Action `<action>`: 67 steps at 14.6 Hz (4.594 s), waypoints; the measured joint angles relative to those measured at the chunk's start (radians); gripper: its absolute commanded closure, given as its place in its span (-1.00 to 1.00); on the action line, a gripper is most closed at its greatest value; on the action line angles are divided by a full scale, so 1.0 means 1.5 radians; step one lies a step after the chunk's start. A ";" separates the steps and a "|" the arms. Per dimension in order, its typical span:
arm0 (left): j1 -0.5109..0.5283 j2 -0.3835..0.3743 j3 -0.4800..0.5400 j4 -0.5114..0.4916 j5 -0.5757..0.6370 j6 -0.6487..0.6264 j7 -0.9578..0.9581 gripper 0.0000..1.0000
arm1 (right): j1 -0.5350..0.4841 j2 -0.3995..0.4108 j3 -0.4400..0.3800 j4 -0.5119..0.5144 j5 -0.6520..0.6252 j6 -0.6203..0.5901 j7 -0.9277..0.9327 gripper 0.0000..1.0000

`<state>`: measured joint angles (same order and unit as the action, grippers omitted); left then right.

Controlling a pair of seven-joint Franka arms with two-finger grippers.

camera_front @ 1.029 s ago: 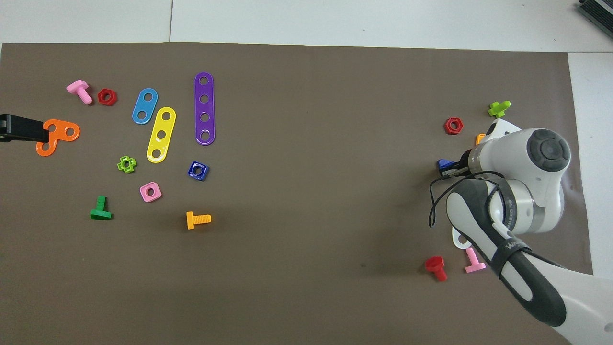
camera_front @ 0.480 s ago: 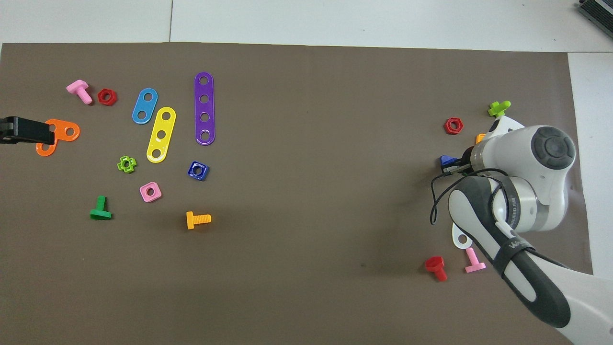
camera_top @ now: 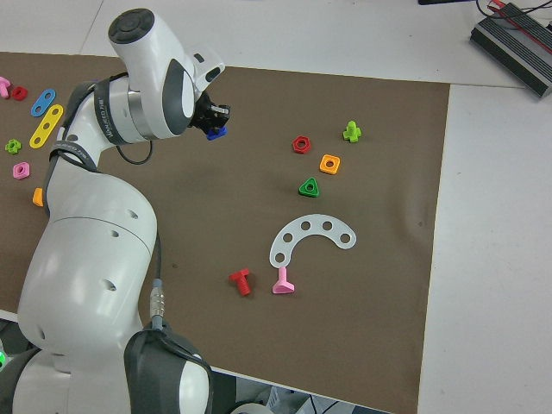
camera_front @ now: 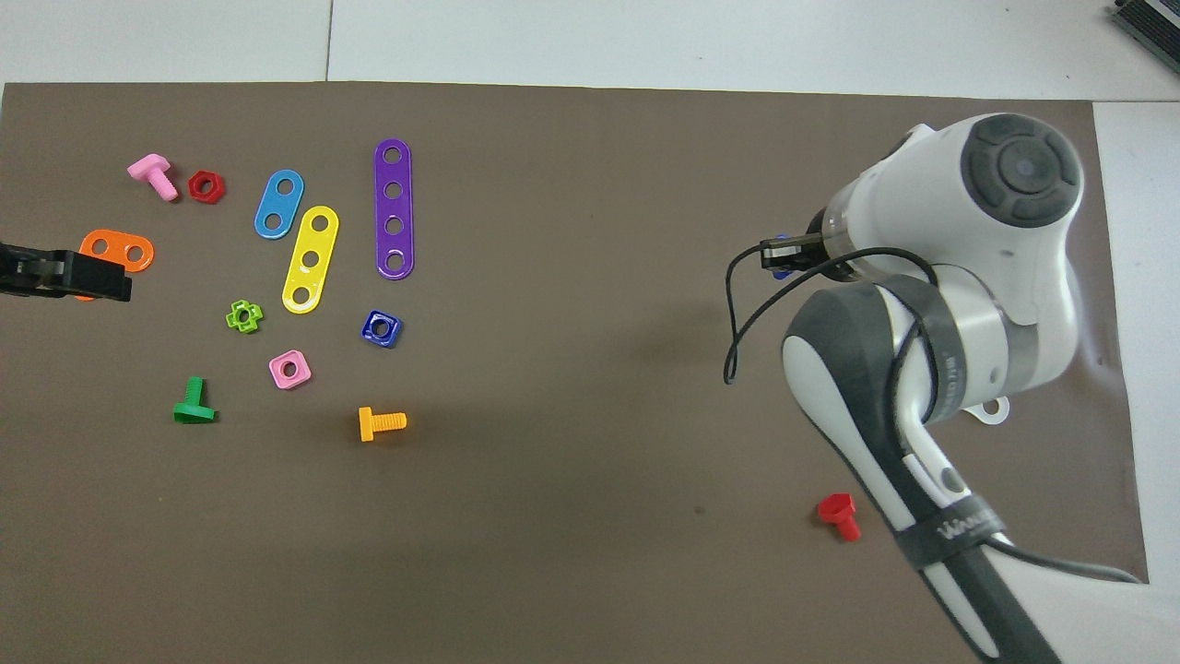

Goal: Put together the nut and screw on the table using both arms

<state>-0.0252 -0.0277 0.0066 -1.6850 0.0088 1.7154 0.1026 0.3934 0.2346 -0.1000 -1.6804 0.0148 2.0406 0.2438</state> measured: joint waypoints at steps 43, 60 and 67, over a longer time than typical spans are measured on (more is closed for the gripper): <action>-0.155 0.237 -0.010 -0.198 -0.081 0.388 0.166 -0.47 | -0.157 -0.094 0.007 0.074 -0.006 -0.256 -0.026 -1.00; -0.156 0.235 -0.009 -0.213 -0.081 0.407 0.181 0.38 | -0.266 -0.245 0.031 0.028 -0.041 -0.379 -0.161 -1.00; -0.177 0.238 -0.010 -0.157 -0.084 0.371 0.043 0.46 | -0.231 -0.240 0.035 0.021 -0.043 -0.378 -0.126 -1.00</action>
<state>-0.2902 0.3291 -0.0080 -1.9202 -0.1172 2.2715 0.1678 0.0465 -0.1255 -0.0469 -1.6495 -0.0495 1.4738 0.0555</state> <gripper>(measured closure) 0.524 0.000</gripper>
